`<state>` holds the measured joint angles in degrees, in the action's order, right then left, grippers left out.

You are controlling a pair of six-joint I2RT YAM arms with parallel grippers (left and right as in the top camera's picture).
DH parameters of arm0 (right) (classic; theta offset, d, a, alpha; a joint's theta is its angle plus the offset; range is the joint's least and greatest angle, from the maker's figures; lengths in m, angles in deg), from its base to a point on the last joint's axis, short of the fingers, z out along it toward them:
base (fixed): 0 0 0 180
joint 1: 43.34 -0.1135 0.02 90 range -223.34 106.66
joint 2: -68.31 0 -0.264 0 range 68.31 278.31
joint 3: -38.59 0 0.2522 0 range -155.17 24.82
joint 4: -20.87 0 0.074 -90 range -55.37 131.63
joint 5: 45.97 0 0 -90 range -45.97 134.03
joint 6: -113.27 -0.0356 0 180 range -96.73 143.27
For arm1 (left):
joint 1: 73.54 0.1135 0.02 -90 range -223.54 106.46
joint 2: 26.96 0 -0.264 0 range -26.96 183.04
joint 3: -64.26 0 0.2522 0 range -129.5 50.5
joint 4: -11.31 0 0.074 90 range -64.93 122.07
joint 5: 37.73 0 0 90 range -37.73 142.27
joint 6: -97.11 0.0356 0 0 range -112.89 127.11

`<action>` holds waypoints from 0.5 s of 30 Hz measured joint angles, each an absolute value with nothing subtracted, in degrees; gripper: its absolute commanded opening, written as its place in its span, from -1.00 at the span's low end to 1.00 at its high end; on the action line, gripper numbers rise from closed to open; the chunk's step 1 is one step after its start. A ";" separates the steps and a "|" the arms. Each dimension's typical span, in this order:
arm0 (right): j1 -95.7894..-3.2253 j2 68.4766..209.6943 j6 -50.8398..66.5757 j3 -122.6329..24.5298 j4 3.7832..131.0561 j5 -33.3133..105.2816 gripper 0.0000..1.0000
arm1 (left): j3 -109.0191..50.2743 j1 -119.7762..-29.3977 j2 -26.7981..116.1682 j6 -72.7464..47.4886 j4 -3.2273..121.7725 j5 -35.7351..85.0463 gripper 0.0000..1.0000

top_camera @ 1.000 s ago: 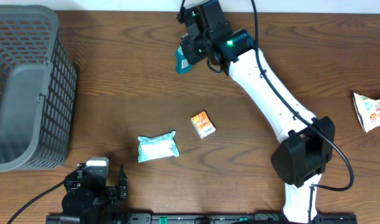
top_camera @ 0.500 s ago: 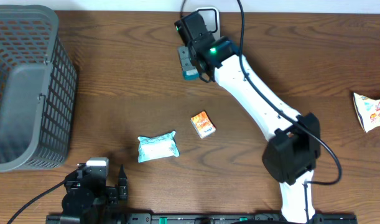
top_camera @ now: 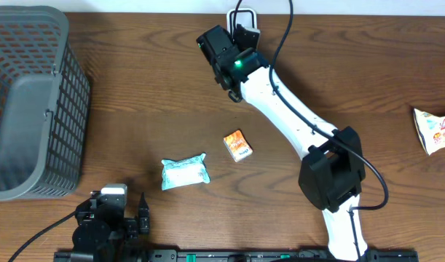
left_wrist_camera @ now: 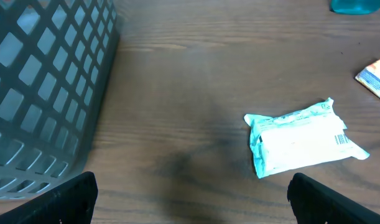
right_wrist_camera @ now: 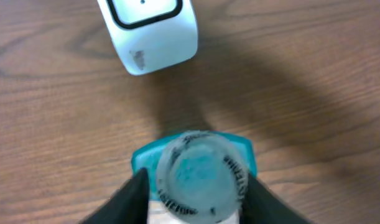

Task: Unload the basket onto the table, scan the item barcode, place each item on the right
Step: 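Carry the Listerine bottle to the white scanner and hold it there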

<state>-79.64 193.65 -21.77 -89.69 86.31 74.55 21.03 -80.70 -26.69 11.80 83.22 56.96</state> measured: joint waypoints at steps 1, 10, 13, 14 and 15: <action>-79.72 193.74 -21.81 -89.69 86.36 74.77 -0.04 | 21.03 -80.70 -26.69 11.80 83.22 56.96 0.96; -79.96 193.85 -19.10 -89.69 86.58 75.49 0.38 | 21.03 -80.70 -26.69 11.80 83.22 56.98 0.95; -79.96 193.83 -18.01 -89.69 87.56 75.58 0.56 | 21.03 -80.70 -26.69 11.80 83.22 56.96 0.96; -79.96 193.70 -17.46 -89.69 88.00 75.53 0.75 | 21.03 -80.70 -26.69 11.80 83.22 56.96 0.96; -79.96 193.41 -16.72 -89.67 88.52 75.49 0.92 | 21.03 -80.70 -26.69 11.80 83.22 56.98 0.96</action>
<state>-79.96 193.41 -16.72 -89.67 88.52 75.49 21.03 -80.70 -26.69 11.80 83.22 56.98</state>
